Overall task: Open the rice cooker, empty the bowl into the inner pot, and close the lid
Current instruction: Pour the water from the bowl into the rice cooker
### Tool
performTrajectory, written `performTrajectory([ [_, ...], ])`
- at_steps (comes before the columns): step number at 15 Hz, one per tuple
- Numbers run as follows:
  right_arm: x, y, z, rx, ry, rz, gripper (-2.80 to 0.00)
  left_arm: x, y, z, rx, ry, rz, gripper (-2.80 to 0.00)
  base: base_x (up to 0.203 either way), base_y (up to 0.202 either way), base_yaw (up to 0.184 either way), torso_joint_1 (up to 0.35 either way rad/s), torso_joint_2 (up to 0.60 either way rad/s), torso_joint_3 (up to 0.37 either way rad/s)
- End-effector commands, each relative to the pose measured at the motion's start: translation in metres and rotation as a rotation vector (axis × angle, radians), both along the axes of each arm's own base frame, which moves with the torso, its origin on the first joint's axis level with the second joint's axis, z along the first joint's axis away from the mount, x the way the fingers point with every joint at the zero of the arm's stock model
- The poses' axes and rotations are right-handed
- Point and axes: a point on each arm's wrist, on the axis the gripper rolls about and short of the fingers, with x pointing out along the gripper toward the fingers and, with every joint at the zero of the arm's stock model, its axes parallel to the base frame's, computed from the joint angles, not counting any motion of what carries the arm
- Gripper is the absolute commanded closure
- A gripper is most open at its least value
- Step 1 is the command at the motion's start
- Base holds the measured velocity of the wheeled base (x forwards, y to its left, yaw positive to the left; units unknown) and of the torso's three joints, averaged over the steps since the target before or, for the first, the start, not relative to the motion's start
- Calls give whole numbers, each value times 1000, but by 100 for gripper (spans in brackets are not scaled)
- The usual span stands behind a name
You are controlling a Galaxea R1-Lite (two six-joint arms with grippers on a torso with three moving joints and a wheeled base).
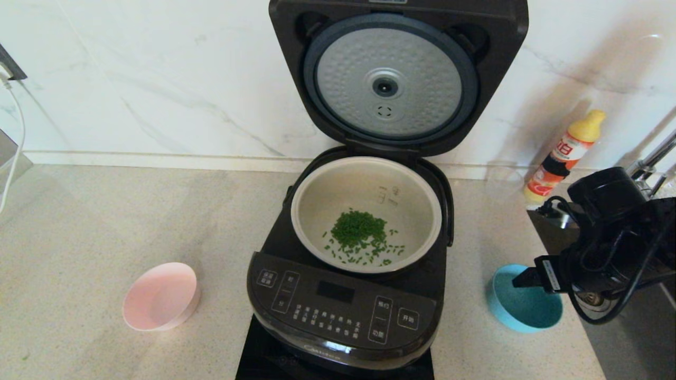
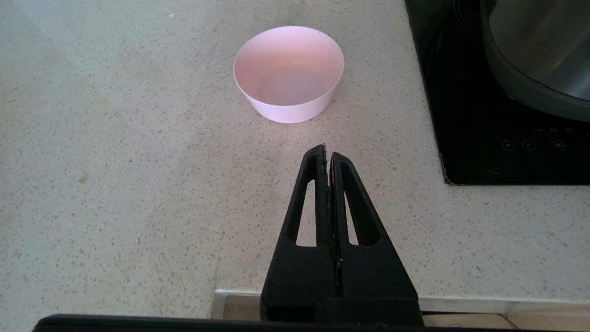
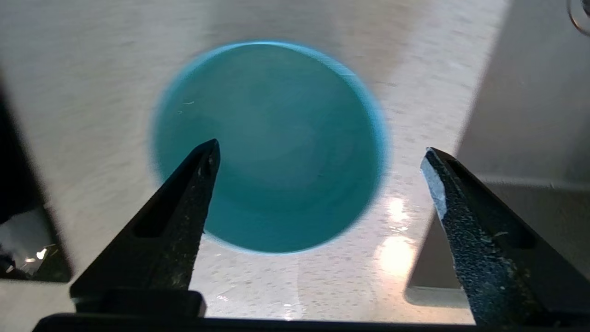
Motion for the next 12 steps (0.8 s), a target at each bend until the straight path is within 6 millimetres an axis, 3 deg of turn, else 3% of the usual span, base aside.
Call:
performTrajectory([
  [1, 5, -9, -7, -3, 26, -32, -280, 0, 0, 0, 0, 1, 0, 0, 0, 0, 0, 0, 0, 0],
  [4, 10, -20, -16, 0, 57, -69, -280, 0, 0, 0, 0, 1, 0, 0, 0, 0, 0, 0, 0, 0],
  [9, 16, -21, -28, -2, 63, -79, -280, 0, 0, 0, 0, 1, 0, 0, 0, 0, 0, 0, 0, 0],
  [10, 16, -21, -31, -3, 66, -79, 0, 0, 0, 0, 0, 1, 0, 0, 0, 0, 0, 0, 0, 0],
  [12, 14, -19, -30, -2, 64, -74, 0, 0, 0, 0, 0, 1, 0, 0, 0, 0, 0, 0, 0, 0],
])
